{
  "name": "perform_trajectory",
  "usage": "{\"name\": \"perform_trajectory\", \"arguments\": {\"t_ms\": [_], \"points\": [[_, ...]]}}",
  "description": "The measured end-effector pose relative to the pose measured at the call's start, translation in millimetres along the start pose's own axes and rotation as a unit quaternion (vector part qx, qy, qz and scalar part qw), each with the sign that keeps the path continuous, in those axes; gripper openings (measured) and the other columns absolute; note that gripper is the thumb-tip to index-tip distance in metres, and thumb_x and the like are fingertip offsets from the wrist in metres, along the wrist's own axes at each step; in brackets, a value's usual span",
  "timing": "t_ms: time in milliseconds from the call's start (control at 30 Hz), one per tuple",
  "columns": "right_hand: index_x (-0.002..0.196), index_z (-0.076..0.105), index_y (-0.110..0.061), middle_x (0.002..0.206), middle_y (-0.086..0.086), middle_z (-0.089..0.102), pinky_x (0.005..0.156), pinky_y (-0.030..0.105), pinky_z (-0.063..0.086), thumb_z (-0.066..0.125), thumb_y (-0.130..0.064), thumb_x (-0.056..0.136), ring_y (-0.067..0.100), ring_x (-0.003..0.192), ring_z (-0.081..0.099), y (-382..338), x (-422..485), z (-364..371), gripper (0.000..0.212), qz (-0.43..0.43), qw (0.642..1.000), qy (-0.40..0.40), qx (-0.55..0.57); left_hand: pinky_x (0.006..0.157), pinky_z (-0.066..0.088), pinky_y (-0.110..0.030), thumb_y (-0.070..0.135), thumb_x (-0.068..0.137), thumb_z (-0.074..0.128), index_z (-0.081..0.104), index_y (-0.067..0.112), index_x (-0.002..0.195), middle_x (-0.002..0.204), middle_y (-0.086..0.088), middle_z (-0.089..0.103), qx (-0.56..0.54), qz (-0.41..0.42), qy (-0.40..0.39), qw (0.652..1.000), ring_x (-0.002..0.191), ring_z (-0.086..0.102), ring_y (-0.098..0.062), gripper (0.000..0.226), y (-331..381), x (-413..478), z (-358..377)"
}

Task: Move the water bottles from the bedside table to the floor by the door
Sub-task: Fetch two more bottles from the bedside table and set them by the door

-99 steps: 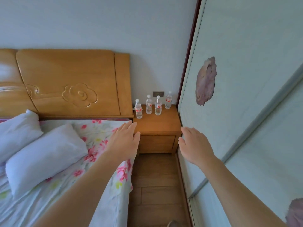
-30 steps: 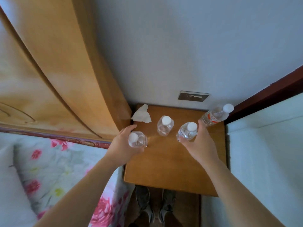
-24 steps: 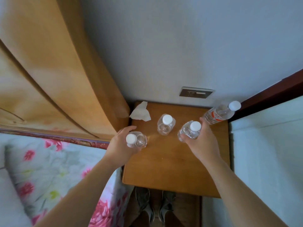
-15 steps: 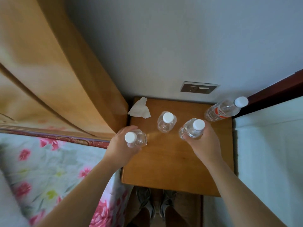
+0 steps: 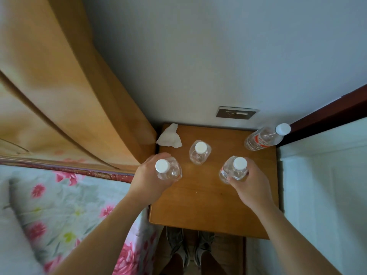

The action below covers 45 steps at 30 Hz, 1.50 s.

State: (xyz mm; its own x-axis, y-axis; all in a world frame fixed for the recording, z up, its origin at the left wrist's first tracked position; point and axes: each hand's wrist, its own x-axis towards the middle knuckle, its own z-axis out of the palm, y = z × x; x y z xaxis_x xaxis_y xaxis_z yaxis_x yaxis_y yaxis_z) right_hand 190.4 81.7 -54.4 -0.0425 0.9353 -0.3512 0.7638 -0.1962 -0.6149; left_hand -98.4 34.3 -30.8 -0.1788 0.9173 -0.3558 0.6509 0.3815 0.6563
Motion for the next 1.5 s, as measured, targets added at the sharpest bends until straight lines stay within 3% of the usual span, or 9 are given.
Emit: {"name": "perform_trajectory", "arguments": {"t_ms": [300,533,667,733,933,1133,1233,1300,1500], "points": [[0.117,0.048,-0.041,0.100,-0.027,0.055,0.074,0.015,0.041,0.080,-0.036,0.076,-0.002,0.094,0.053,-45.8,-44.2,-53.8,0.052,-0.012,0.999,0.043,0.028,0.079,0.049,-0.021,0.023,0.064,0.091,0.058,0.042,0.108,0.100,0.020,0.065,-0.043,-0.012,-0.018,0.999,0.094,0.061,0.000,0.059,62.9,-29.9,-52.3],[0.124,0.052,-0.032,0.107,-0.017,0.060,0.081,0.025,0.050,0.080,-0.042,0.075,0.006,0.100,0.058,-98.6,-99.0,-102.4,0.057,0.001,0.994,0.110,0.028,0.079,0.053,-0.026,0.028,0.068,0.087,0.056,0.051,0.090,0.093,0.021,0.065,-0.051,0.044,-0.054,0.996,0.090,0.063,-0.002,0.045,112.4,-58.5,-98.0],[0.126,0.053,-0.029,0.108,-0.013,0.062,0.082,0.028,0.050,0.080,-0.041,0.075,0.010,0.099,0.059,-125.6,-140.4,-127.8,0.060,0.017,0.989,0.145,0.029,0.073,0.054,-0.025,0.023,0.073,0.081,0.062,0.037,0.079,0.080,0.020,0.069,-0.048,0.110,-0.087,0.989,0.077,0.064,-0.002,0.025,145.5,-79.1,-123.7],[0.126,0.053,-0.030,0.104,-0.015,0.059,0.077,0.024,0.046,0.081,-0.038,0.075,0.009,0.096,0.057,-136.6,-162.5,-137.9,0.059,0.031,0.984,0.169,0.039,0.070,0.053,-0.024,0.017,0.072,0.077,0.062,0.028,0.083,0.079,0.026,0.068,-0.042,0.139,-0.114,0.983,0.074,0.062,-0.003,0.022,158.4,-89.6,-133.2],[0.125,0.052,-0.034,0.104,-0.017,0.060,0.080,0.026,0.051,0.081,-0.030,0.074,0.008,0.096,0.060,-153.0,-220.0,-157.8,0.058,0.045,0.974,0.213,0.057,0.079,0.057,-0.032,0.019,0.068,0.076,0.064,0.038,0.086,0.084,0.022,0.069,-0.042,0.193,-0.129,0.972,0.081,0.065,0.000,0.029,189.9,-121.0,-152.3],[0.126,0.053,-0.031,0.109,-0.011,0.063,0.082,0.028,0.053,0.081,-0.028,0.075,0.011,0.100,0.061,-173.7,-238.0,-162.0,0.058,0.021,0.976,0.211,0.051,0.074,0.053,-0.028,0.016,0.078,0.072,0.055,0.051,0.091,0.089,0.036,0.060,-0.034,0.222,-0.081,0.971,0.085,0.059,0.007,0.041,196.0,-148.4,-179.7],[0.129,0.053,-0.028,0.112,-0.011,0.063,0.085,0.030,0.054,0.081,-0.031,0.075,0.012,0.102,0.061,-187.9,-236.4,-161.8,0.061,-0.009,0.978,0.208,0.032,0.067,0.050,-0.024,0.014,0.075,0.072,0.063,0.035,0.076,0.078,0.030,0.066,-0.048,0.185,-0.053,0.980,0.077,0.061,0.009,0.023,185.9,-156.6,-193.1],[0.129,0.054,-0.027,0.114,-0.010,0.064,0.086,0.031,0.054,0.081,-0.031,0.074,0.012,0.103,0.060,-197.1,-234.6,-162.2,0.062,-0.032,0.978,0.204,0.030,0.067,0.049,-0.023,0.013,0.074,0.075,0.056,0.042,0.074,0.074,0.018,0.067,-0.051,0.165,-0.029,0.985,0.077,0.063,0.002,0.034,180.4,-163.0,-200.1],[0.122,0.055,-0.031,0.101,-0.015,0.063,0.079,0.036,0.056,0.080,-0.035,0.072,0.009,0.092,0.061,-223.1,-223.4,-166.5,0.056,-0.112,0.980,0.166,0.011,0.067,0.050,-0.024,0.015,0.071,0.079,0.054,0.046,0.077,0.080,0.018,0.064,-0.064,0.112,0.045,0.991,0.079,0.061,-0.001,0.041,167.8,-188.8,-215.8]]}}
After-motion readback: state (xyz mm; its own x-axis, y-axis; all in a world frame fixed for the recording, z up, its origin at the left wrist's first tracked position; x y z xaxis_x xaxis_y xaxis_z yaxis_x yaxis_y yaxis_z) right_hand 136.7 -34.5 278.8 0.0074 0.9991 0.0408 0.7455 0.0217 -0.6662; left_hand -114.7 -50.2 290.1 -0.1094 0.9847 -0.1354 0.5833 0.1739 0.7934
